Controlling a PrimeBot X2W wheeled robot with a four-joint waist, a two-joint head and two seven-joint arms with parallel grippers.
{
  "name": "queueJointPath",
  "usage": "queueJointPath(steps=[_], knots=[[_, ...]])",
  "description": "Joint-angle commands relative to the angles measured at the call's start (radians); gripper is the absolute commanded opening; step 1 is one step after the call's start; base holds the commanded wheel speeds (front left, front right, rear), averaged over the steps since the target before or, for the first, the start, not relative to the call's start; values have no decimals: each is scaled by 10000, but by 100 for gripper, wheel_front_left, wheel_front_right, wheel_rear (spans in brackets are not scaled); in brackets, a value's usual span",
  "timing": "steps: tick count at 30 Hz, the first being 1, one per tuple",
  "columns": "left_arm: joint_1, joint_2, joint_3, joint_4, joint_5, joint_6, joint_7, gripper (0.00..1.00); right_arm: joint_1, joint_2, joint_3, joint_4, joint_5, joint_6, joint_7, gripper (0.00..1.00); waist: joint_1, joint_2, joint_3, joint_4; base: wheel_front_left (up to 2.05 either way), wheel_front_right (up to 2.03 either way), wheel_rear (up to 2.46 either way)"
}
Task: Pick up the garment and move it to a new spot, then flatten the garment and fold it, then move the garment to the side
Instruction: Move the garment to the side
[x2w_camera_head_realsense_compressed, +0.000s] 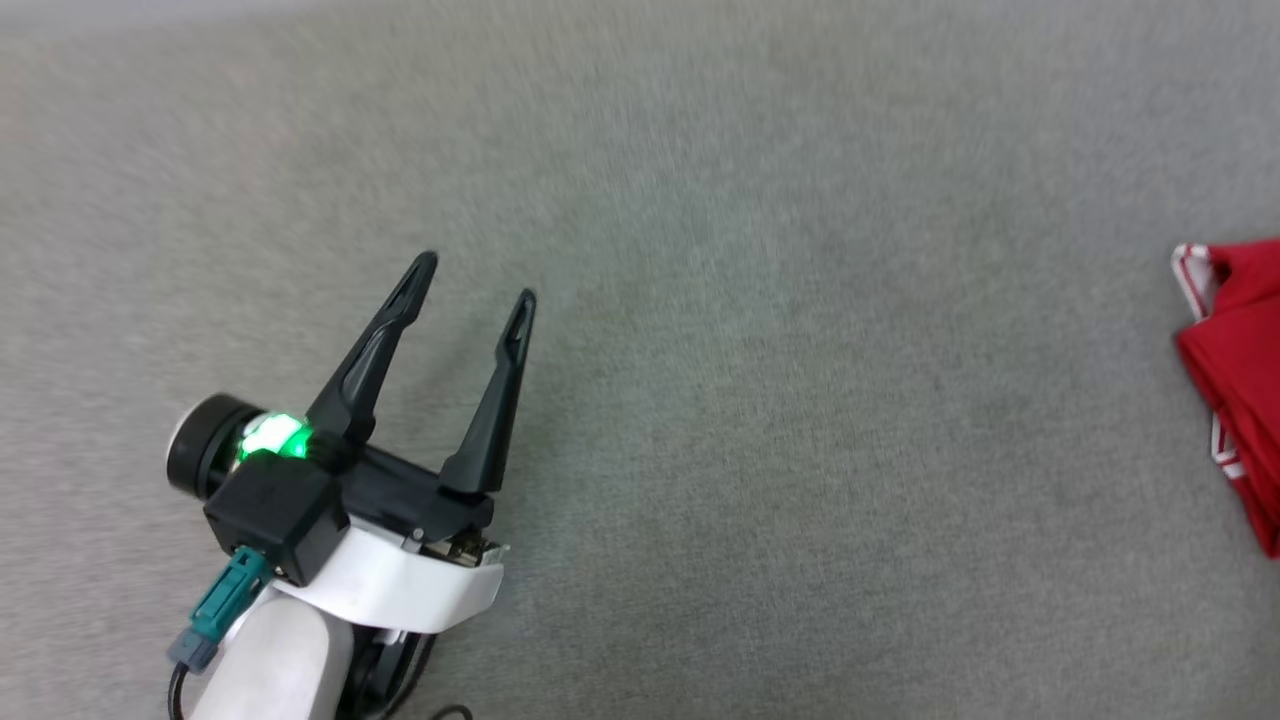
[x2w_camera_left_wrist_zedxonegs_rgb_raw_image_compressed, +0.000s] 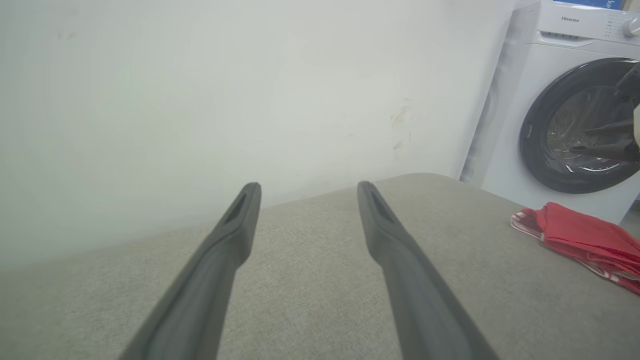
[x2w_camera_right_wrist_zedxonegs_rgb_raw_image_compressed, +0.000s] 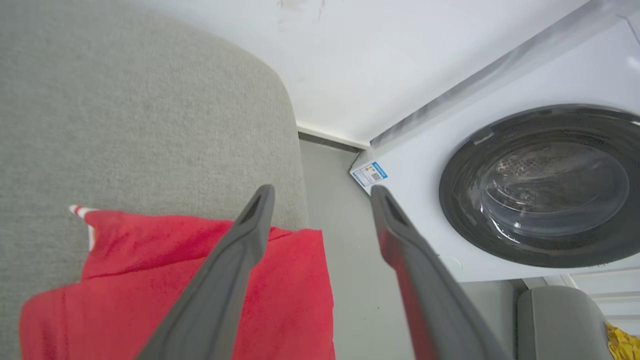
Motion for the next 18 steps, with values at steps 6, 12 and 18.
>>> queueJointPath(steps=[6, 12, 18], knots=[[1060, -411, 734, 230, -19, 11, -51, 100, 1094, 1337, -61, -2074, 1105, -14, -192, 100, 1, 0, -2008, 828, 0, 0, 0], [1897, -960, 1509, 601, -277, -32, -47, 100, 2262, 2978, -78, -3602, 2197, -14, -504, 100, 1, 0, -2858, 1331, 0, 0, 0], [2448, -1216, 2123, 1120, -111, -222, -48, 100, 3547, 4254, 88, -4369, 2729, -14, -1204, 100, 1, 0, -3453, 1753, 0, 0, 0]])
